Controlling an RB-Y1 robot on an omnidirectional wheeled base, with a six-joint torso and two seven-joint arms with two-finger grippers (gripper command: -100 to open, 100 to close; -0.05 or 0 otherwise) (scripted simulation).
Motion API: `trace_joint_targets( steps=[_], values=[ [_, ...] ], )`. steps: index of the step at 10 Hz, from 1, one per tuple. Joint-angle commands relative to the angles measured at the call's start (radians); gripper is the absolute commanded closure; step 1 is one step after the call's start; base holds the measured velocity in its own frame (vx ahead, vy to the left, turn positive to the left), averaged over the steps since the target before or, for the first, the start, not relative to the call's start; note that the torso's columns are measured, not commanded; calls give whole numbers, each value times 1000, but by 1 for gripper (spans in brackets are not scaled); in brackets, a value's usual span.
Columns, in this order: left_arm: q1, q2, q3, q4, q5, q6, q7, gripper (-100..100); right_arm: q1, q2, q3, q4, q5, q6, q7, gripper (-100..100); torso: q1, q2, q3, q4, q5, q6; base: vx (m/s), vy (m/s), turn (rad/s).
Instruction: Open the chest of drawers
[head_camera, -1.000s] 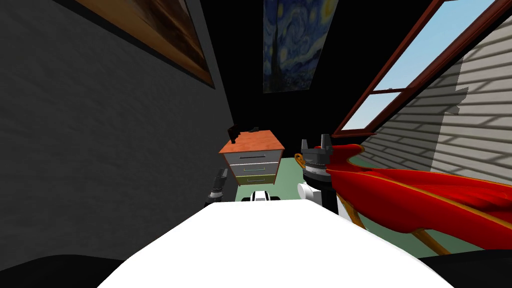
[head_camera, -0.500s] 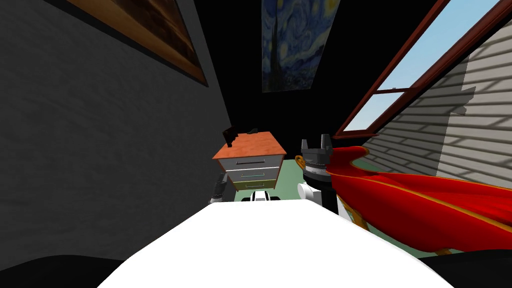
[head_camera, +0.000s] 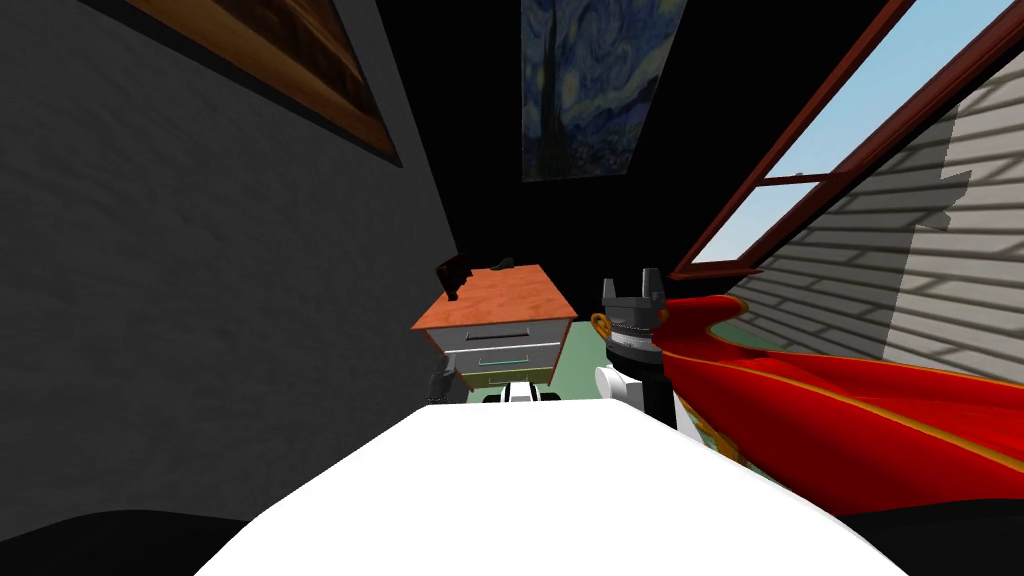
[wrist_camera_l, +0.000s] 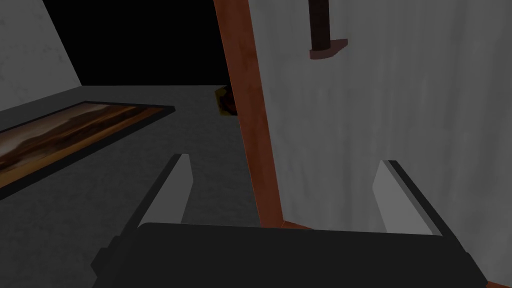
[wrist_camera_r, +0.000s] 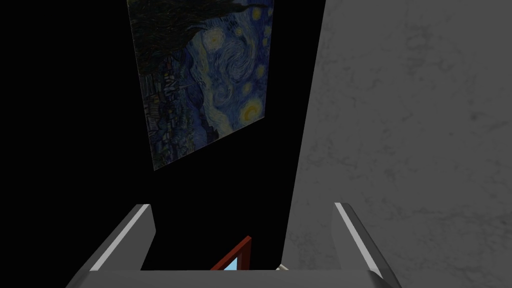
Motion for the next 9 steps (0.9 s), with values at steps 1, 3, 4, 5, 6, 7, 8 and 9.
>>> trace_joint_targets(
  steps=[1, 3, 4, 5, 6, 7, 8, 9],
  values=[
    [-5, -40, 4, 70, -2, -56, -2, -100, 0, 0, 0, 0, 0, 0, 0, 0, 0, -2, -1, -1, 0, 0, 116, -20, -21],
    [-6, -86, 6, 109, -4, -86, -4, -100, 0, 0, 0, 0, 0, 0, 0, 0, 0, -1, -1, 0, 0, 0, 101, -20, -14],
    [-7, -114, 6, 124, -5, -98, -5, -100, 0, 0, 0, 0, 0, 0, 0, 0, 0, 0, 0, 0, 0, 0, 92, -12, -10],
    [-7, -143, 7, 135, -5, -107, -6, -100, 0, 0, 0, 0, 0, 0, 0, 0, 1, 1, 0, 0, 0, 0, 72, -8, -11],
    [-7, -169, 7, 142, -6, -113, -6, -100, 0, 0, 0, 0, 0, 0, 0, 0, 1, 1, 0, 0, 0, 0, 38, -7, 10],
    [-7, -185, 7, 146, -6, -116, -6, -100, 0, 0, 0, 0, 0, 0, 0, 0, 0, 2, 1, 0, 0, 0, 1, -6, 16],
    [-12, -172, 8, 152, -5, -118, -7, -100, 0, 0, 0, 0, 0, 0, 0, 0, 0, 3, 1, 1, 0, 0, 0, 0, 0],
    [-17, -171, 9, 118, -4, -80, -2, -100, 0, 0, 0, 0, 0, 0, 0, 0, 1, 1, 1, 0, 0, 0, -4, -7, 2]
  ],
)
